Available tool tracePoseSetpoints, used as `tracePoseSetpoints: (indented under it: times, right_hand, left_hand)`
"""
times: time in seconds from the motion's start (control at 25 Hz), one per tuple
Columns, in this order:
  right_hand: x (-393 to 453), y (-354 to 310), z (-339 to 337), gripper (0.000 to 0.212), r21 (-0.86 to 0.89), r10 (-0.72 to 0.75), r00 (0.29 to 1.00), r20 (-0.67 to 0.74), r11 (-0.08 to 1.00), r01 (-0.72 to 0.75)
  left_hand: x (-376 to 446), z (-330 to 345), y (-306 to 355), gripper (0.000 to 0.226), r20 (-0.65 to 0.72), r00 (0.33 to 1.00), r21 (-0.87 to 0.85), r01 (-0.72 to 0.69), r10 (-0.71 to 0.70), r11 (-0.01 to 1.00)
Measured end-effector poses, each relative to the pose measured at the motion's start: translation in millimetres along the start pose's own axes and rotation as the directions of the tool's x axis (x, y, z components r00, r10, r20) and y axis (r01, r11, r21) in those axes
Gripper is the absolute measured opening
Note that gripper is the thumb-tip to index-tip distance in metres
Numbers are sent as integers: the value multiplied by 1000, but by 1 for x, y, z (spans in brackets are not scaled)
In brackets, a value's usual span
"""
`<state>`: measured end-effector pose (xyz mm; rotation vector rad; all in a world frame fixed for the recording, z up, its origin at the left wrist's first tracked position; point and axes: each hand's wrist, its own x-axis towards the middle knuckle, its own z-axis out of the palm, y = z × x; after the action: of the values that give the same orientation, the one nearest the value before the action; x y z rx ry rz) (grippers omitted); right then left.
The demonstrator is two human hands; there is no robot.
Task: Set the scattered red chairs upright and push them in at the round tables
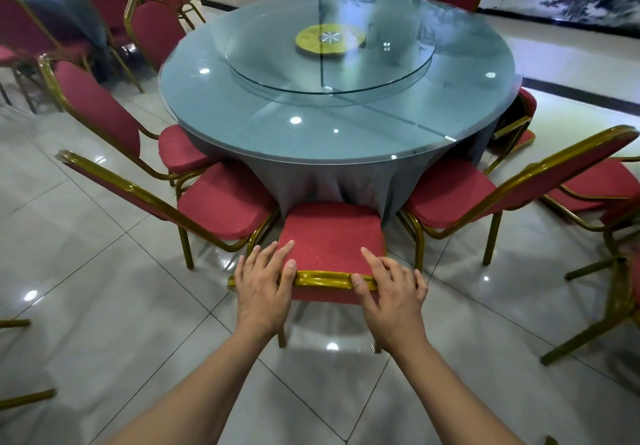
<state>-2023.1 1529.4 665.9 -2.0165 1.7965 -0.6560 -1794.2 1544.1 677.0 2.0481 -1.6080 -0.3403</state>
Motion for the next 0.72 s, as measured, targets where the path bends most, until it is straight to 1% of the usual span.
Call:
tracePoseSetpoints:
  times: [0.16,0.24,0.36,0.48,0.72]
  right_hand:
    - [8,0,2,69,-6,-21,1000,-10,1000,21]
    - [19,2,0,71,-7,-20,1000,8,1000,20]
    - [47,0,0,74,-11,-20,999,42,1000,21]
    - [80,-3,3,76,-15,-20,997,72,1000,21]
    - [129,0,9,75,-21,-11,999,48,1000,12]
  left_hand:
    - [6,4,0,69,-45,999,-6,-12,12,1000]
    - [16,6,0,69,-44,999,-3,-13,13,1000]
    - [43,9,0,70,-35,999,5,-10,10,1000]
    - [76,12,-1,62,-25,1000,8,-2,2,1000]
    - [124,20,6,59,-23,1000,-17,3,-4,1000]
